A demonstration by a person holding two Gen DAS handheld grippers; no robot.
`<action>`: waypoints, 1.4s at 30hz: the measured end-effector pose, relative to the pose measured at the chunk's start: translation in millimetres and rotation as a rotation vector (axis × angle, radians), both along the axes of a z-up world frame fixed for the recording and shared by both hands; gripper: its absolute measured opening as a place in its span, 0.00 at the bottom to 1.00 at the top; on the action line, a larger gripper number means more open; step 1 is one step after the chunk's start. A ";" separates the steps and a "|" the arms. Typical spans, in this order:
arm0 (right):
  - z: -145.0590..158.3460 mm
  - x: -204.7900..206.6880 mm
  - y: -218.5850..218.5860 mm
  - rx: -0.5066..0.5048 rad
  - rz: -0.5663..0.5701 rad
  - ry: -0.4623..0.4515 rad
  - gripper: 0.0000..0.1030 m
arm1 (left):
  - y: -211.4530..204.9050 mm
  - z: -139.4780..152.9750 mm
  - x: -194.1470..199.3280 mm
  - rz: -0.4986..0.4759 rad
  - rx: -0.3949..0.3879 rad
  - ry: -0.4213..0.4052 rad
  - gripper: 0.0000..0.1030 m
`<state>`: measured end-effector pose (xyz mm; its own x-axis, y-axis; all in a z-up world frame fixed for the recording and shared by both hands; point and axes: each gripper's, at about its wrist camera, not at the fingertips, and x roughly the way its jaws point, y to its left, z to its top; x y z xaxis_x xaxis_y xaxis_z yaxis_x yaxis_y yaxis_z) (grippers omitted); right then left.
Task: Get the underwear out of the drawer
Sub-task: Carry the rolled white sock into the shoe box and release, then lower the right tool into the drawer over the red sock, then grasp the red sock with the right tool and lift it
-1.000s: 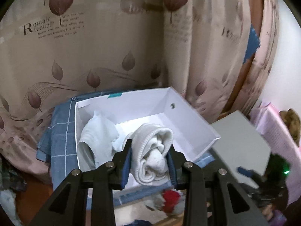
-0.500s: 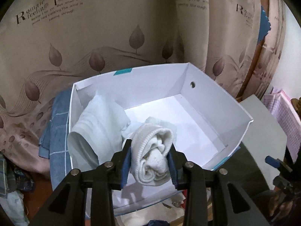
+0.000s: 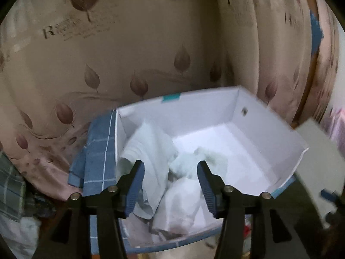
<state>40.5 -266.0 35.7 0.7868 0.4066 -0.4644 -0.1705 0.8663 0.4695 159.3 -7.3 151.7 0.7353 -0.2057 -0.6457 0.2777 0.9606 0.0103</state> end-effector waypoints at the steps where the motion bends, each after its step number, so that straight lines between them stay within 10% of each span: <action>1: 0.1 0.0 1.0 -0.007 0.001 0.001 0.95 | 6.2 6.7 -5.9 -0.003 -0.042 -0.020 0.51; 9: -0.5 2.6 7.3 -0.041 0.015 0.012 0.95 | 42.9 17.2 -63.8 0.013 -0.108 -0.125 0.56; 18: -13.4 18.8 46.1 -0.189 0.139 0.129 0.95 | 93.2 -45.2 -121.0 0.013 -0.126 0.011 0.56; 28: -105.5 77.5 132.6 -0.502 0.478 0.506 0.90 | 126.2 -81.0 -139.5 0.058 -0.287 0.055 0.56; 34: -156.2 93.2 155.5 -0.728 0.562 0.562 0.75 | 131.6 -86.3 -130.7 0.052 -0.339 0.094 0.56; 42: -171.1 120.6 148.6 -0.757 0.576 0.542 0.74 | 125.9 -91.7 -121.9 0.033 -0.353 0.131 0.56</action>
